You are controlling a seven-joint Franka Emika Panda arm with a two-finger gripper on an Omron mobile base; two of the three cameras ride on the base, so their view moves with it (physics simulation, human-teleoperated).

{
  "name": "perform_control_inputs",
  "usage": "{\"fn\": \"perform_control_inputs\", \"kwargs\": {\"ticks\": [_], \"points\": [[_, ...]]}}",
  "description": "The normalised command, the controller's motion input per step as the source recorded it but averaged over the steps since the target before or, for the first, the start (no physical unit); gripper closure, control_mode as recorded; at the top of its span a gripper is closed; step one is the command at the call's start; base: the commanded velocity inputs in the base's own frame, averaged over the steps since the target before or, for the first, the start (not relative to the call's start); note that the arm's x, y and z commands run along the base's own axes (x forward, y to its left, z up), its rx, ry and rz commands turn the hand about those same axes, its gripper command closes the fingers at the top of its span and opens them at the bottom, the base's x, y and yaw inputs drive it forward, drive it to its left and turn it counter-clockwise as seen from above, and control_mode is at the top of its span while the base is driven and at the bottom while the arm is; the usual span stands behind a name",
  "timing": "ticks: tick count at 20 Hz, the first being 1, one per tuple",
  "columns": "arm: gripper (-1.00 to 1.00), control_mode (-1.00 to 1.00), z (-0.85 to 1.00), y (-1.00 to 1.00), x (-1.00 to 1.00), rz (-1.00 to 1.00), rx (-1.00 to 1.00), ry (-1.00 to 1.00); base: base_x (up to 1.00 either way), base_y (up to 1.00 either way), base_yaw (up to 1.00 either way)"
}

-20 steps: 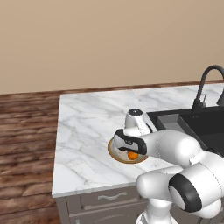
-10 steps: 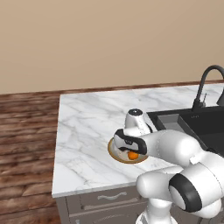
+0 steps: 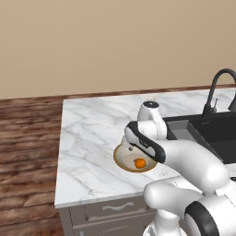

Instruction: Pick the bell peppers from the cabinet and place them in one bowl. Pick the tangerine from the sink and place it in the other bowl.

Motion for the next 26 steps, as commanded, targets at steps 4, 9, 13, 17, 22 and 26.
{"fn": "perform_control_inputs", "kwargs": {"ticks": [4,9,13,17,22,26], "points": [[-1.00,-1.00,0.64,0.00,-0.56,0.00,0.11,-0.02,0.00,0.00,0.00],[-1.00,-1.00,0.58,-0.10,-0.65,0.00,0.09,0.00,0.00,0.00,0.00],[-1.00,-1.00,0.59,-0.04,-0.60,0.00,0.02,0.00,0.00,0.00,0.00],[-1.00,-1.00,0.43,0.00,-0.69,0.00,0.00,-0.04,0.00,0.00,0.00],[-1.00,-1.00,0.21,0.00,-0.76,0.00,0.00,-0.19,0.00,0.00,0.00],[-1.00,-1.00,0.04,-0.01,-0.59,0.00,0.00,-0.24,0.00,0.00,0.00]]}}
